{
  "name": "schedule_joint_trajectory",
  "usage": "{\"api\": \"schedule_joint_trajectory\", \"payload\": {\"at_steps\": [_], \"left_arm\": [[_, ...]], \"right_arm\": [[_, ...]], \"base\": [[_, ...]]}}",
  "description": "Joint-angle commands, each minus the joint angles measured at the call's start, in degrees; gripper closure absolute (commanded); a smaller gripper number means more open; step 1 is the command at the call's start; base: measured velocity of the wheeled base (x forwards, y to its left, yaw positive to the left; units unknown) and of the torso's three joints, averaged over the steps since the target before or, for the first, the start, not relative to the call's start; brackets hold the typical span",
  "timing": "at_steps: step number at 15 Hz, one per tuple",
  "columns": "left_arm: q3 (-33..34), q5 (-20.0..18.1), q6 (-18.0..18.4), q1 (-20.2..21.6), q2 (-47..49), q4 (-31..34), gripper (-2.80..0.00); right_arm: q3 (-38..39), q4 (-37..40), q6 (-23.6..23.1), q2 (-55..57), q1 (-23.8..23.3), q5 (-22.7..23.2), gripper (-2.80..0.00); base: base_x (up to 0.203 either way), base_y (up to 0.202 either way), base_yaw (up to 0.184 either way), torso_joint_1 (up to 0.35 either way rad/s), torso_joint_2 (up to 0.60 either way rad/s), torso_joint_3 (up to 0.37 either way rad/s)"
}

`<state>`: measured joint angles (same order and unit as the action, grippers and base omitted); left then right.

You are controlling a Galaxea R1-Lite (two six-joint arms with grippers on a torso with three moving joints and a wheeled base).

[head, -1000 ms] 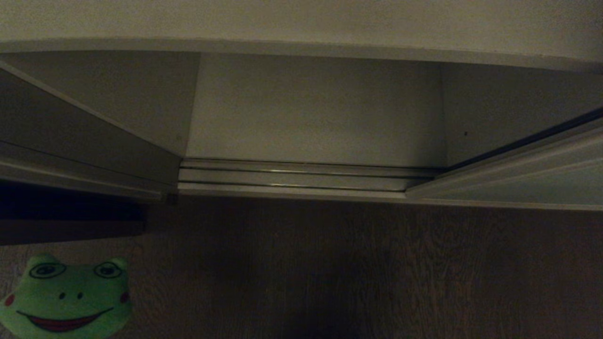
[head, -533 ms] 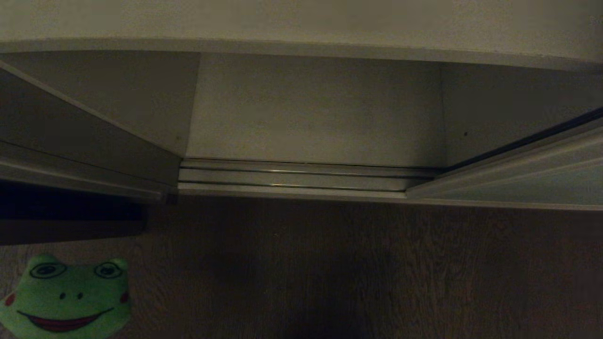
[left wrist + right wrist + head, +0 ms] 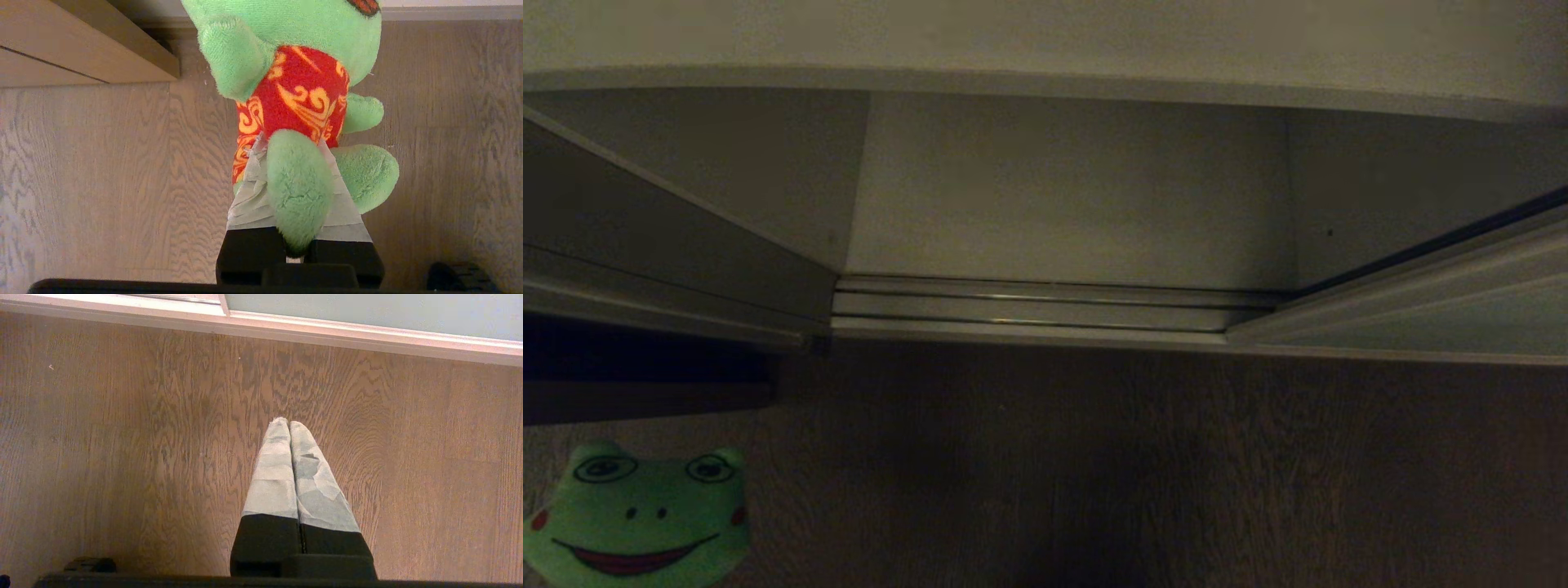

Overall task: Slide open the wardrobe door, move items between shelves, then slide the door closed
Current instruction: Place the green doll on the higher shelf

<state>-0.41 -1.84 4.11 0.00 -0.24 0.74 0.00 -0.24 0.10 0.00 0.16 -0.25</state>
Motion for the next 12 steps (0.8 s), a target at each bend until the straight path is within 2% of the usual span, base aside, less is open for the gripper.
{"api": "schedule_joint_trajectory", "payload": {"at_steps": [1, 9, 12], "left_arm": [[0.02, -0.01, -0.15, 0.00, 0.24, -0.04, 0.00], [0.06, 0.08, 0.20, 0.00, 0.24, -0.04, 0.00], [-0.02, 0.08, -0.50, 0.00, 0.24, 0.05, 0.00]], "right_arm": [[0.00, -0.02, -0.01, -0.18, 0.02, -0.01, 0.00], [0.00, -0.02, -0.01, -0.17, 0.02, -0.01, 0.00], [0.00, -0.02, -0.01, -0.17, 0.02, -0.01, 0.00]], "base": [[0.000, 0.000, 0.000, 0.000, 0.00, 0.000], [0.000, 0.000, 0.000, 0.000, 0.00, 0.000], [0.000, 0.000, 0.000, 0.003, 0.00, 0.094]]}}
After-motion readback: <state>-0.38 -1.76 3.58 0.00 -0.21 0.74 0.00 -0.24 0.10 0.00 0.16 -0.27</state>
